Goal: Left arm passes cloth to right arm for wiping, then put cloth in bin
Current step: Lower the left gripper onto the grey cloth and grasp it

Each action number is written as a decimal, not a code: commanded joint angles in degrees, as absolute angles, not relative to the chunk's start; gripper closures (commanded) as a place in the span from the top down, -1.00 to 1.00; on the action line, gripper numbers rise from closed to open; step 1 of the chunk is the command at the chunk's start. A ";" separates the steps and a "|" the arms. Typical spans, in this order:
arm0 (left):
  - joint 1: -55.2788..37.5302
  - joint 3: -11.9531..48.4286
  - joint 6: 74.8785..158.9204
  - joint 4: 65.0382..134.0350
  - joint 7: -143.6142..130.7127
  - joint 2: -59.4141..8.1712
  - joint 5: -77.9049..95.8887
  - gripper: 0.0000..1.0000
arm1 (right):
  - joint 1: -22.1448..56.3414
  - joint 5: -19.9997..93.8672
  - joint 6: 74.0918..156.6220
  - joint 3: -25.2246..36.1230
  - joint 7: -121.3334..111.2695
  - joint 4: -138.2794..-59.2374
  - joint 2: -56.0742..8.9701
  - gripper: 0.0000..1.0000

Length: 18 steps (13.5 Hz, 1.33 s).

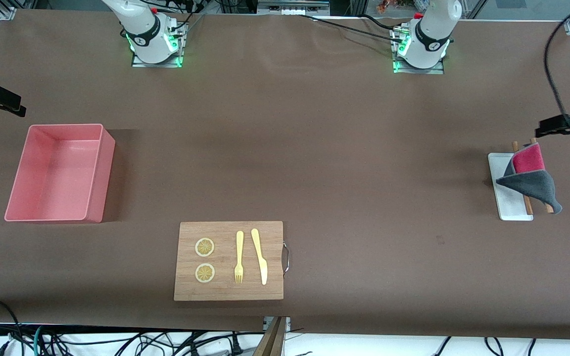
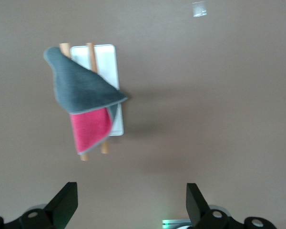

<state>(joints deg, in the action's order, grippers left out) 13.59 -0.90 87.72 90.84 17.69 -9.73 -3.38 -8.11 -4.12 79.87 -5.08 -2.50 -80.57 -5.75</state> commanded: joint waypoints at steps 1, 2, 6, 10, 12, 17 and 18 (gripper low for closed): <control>18.70 -0.44 87.45 83.51 29.05 -17.03 -2.99 1.00 | -8.35 -3.34 79.98 -5.10 -1.93 -80.33 -5.71 1.00; 20.37 -0.44 88.41 82.80 30.40 -18.36 -2.90 1.00 | -8.35 -3.34 79.98 -5.10 -1.93 -80.33 -5.71 1.00; 28.55 -0.44 93.34 82.79 31.38 -22.93 6.91 1.00 | -8.35 -3.34 79.98 -5.10 -1.85 -80.33 -5.71 1.00; 30.57 -0.44 97.01 82.88 32.51 -27.76 10.99 1.00 | -8.35 -3.34 80.07 -5.10 -1.85 -80.33 -5.80 1.00; 33.56 -0.35 98.61 82.88 35.94 -31.01 15.35 1.00 | -8.35 -3.34 79.98 -5.10 -1.85 -80.33 -5.71 1.00; 38.05 -0.35 98.70 81.31 42.61 -36.37 23.99 0.72 | -8.44 -3.43 79.98 -5.10 -2.20 -80.33 -5.71 1.00; 38.40 -0.35 98.61 80.52 43.67 -37.34 24.08 0.54 | -8.44 -3.34 79.98 -5.10 -2.28 -80.33 -5.71 1.00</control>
<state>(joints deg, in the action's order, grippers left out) 37.41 -0.84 99.31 84.09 40.89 -35.03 22.69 -8.13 -4.12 79.87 -5.04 -2.49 -80.57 -5.75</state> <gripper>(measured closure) 0.150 0.000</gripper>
